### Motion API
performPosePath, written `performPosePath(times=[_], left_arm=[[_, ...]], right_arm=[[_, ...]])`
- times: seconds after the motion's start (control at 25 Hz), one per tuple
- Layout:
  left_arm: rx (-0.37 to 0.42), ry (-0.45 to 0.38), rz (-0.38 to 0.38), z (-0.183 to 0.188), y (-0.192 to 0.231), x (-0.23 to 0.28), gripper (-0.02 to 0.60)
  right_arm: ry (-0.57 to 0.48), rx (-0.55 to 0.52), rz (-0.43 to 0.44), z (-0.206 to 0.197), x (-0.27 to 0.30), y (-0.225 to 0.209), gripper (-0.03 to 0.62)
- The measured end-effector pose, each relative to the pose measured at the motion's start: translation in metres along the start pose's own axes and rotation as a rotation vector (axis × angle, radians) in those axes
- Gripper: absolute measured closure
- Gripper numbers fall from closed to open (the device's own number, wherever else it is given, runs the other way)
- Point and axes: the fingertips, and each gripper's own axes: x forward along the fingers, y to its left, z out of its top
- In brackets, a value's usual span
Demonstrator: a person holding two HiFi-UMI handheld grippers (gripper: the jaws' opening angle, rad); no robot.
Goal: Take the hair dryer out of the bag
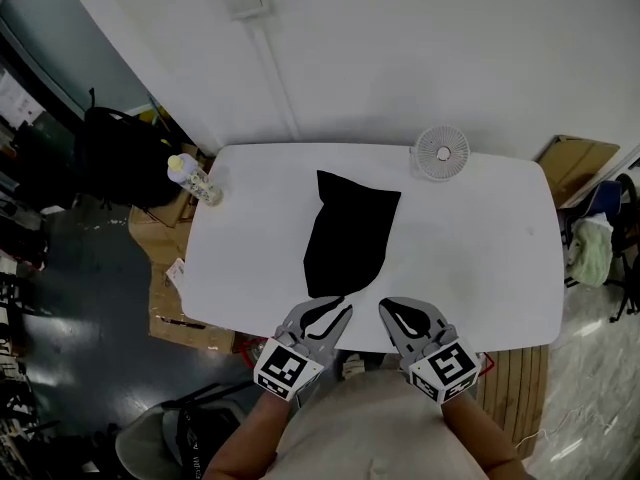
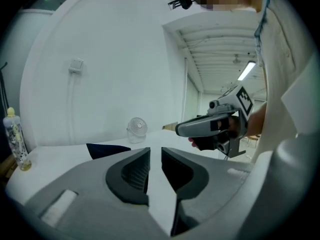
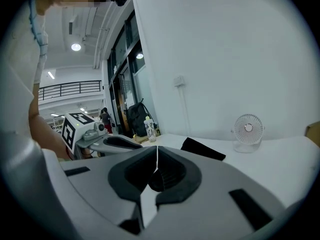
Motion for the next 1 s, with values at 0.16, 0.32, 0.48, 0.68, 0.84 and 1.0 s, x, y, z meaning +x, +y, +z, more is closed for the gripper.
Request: performPosePath(times=[0.16, 0.32, 0.48, 0.68, 0.84, 1.0], left_arm=[[0.058, 0.063, 0.064, -0.011, 0.015, 0.017, 0.445], [0.097, 0.132, 0.116, -0.027, 0.033, 0.035, 0.423], [0.121, 0.214, 0.136, -0.045, 0.045, 0.051, 0.411], [0.165, 0.317, 0.145, -0.067, 0.055, 0.063, 0.41], [0.207, 0.384, 0.152, -0.081, 0.064, 0.074, 0.41], [0.242, 0.459, 0.166, -0.097, 0.074, 0.084, 0.41]], right_arm=[[0.012, 0.012, -0.016, -0.007, -0.002, -0.01, 0.576], [0.028, 0.013, -0.026, -0.014, -0.004, -0.02, 0.576], [0.038, 0.014, -0.03, -0.018, -0.006, -0.027, 0.577], [0.046, 0.021, -0.031, -0.02, -0.006, -0.032, 0.576], [0.048, 0.027, -0.028, -0.022, -0.006, -0.037, 0.576], [0.056, 0.034, -0.024, -0.025, -0.005, -0.039, 0.576]])
